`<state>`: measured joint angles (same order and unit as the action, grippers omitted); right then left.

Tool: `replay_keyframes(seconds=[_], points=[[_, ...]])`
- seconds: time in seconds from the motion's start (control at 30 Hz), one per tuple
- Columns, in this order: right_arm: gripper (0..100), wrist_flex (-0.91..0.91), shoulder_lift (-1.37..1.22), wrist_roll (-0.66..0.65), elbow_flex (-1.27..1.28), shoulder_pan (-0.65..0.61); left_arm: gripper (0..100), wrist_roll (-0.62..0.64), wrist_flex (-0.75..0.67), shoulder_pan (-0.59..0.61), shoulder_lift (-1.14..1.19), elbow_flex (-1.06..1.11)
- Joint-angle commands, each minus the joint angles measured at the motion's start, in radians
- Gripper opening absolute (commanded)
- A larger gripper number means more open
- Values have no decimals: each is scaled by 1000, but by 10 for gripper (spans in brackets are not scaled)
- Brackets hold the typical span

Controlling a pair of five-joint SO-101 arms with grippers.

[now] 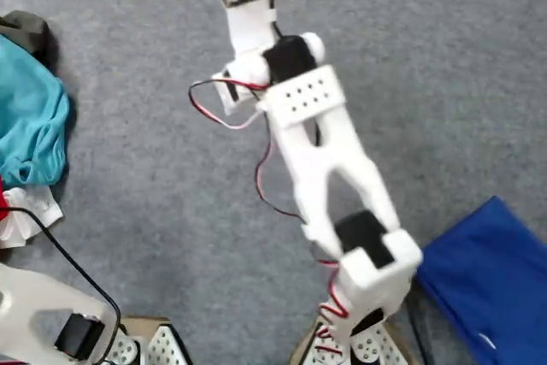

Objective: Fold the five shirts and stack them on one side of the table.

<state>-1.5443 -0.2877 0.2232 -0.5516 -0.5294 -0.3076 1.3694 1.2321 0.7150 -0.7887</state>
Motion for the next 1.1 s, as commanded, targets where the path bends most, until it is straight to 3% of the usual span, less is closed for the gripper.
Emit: replay_keyframes(seconds=[0.0, 0.2, 0.33, 0.43, 0.67, 0.9, 1.07], points=[[5, -38, -65, 20, -148, -13, 160, -3, -92, 18, 58, -15], [5, -103, -137, 21, -223, -13, 125, -2, -187, 20, 159, -15], [5, -109, -139, 21, -225, -13, 16, -2, -180, 14, 163, -35], [5, -109, -139, 21, -225, -13, 19, 26, -164, 14, 162, -57], [5, -110, -139, 21, -223, -7, 18, 132, 28, 15, 162, -354], [5, -110, -139, 21, -223, 2, 18, 133, 284, -61, 162, -862], [5, -126, -136, 21, -231, 53, 18, 167, 381, -166, 61, -888]])
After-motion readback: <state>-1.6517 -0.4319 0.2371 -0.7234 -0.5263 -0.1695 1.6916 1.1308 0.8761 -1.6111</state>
